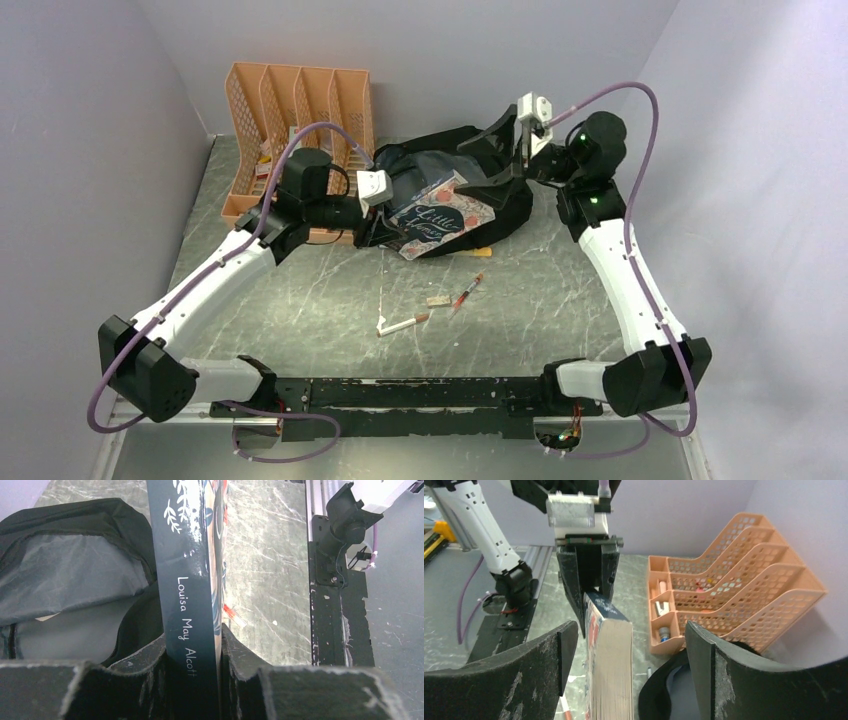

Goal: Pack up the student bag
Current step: Pick up the book from the center of the board.

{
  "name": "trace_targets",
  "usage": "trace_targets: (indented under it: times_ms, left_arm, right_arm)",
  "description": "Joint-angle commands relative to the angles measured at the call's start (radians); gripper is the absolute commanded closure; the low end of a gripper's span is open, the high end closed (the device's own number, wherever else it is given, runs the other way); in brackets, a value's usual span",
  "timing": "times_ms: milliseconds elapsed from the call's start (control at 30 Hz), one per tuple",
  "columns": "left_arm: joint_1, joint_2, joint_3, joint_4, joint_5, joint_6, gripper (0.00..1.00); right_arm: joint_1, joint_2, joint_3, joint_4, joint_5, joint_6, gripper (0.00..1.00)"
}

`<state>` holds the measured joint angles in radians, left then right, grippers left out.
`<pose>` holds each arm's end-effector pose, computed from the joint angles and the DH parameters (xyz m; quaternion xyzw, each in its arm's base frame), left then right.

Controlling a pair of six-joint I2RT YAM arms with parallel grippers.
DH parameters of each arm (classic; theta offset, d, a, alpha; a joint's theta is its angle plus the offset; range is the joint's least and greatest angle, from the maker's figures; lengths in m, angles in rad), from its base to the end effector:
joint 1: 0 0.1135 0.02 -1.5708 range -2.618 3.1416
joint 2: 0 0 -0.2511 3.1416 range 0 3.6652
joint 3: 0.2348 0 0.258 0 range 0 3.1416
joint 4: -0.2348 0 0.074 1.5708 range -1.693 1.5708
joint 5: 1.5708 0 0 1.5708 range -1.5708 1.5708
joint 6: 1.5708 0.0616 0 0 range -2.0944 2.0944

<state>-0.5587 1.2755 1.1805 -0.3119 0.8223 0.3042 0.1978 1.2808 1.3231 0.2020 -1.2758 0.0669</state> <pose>0.2380 -0.2020 0.3438 0.5198 0.6037 -0.3951 0.4574 0.2684 0.1139 0.4469 -0.5006 0.4629 0.4470 0.5791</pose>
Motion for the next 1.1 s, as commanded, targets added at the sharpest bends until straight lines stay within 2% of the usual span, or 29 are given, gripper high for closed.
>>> trace_targets:
  times_ms: [0,233,433,533,700,767,833,867,900,967,1067]
  left_arm:
    - [0.011,-0.025,0.013,0.084,0.090,0.037,0.95]
    - [0.013,-0.029,0.002,0.080,0.051,0.052,0.95]
    - [0.013,-0.038,-0.010,0.095,0.026,0.048,0.95]
    - [0.014,-0.041,-0.015,0.103,0.026,0.046,0.95]
    - [0.019,-0.052,-0.016,0.107,0.023,0.042,0.95]
    - [0.022,-0.066,-0.029,0.130,0.021,0.029,0.95]
    - [0.022,-0.077,-0.043,0.158,-0.001,0.002,0.95]
    - [0.023,-0.079,-0.042,0.163,-0.012,-0.009,0.91]
    - [0.023,-0.080,-0.041,0.169,-0.019,-0.025,0.85]
    - [0.028,-0.088,-0.044,0.193,-0.014,-0.063,0.57]
    - [0.042,-0.103,-0.051,0.234,0.034,-0.112,0.28]
  right_arm:
    - [0.026,0.022,0.014,-0.246,-0.010,-0.178,0.19]
    - [0.077,0.098,0.117,-0.554,0.072,-0.370,0.23]
    - [0.158,0.206,0.245,-0.850,0.132,-0.569,0.35]
    - [0.185,0.229,0.263,-0.912,0.162,-0.617,0.43]
    - [0.189,0.261,0.293,-0.969,0.141,-0.672,0.62]
    - [0.190,0.266,0.294,-0.982,0.126,-0.689,0.76]
    - [0.190,0.265,0.293,-0.981,0.105,-0.697,0.94]
    - [0.189,0.258,0.289,-0.971,0.095,-0.697,1.00]
    - [0.189,0.246,0.281,-0.956,0.087,-0.695,1.00]
    - [0.185,0.203,0.257,-0.904,0.078,-0.678,1.00]
    - [0.164,0.141,0.213,-0.783,0.043,-0.618,1.00]
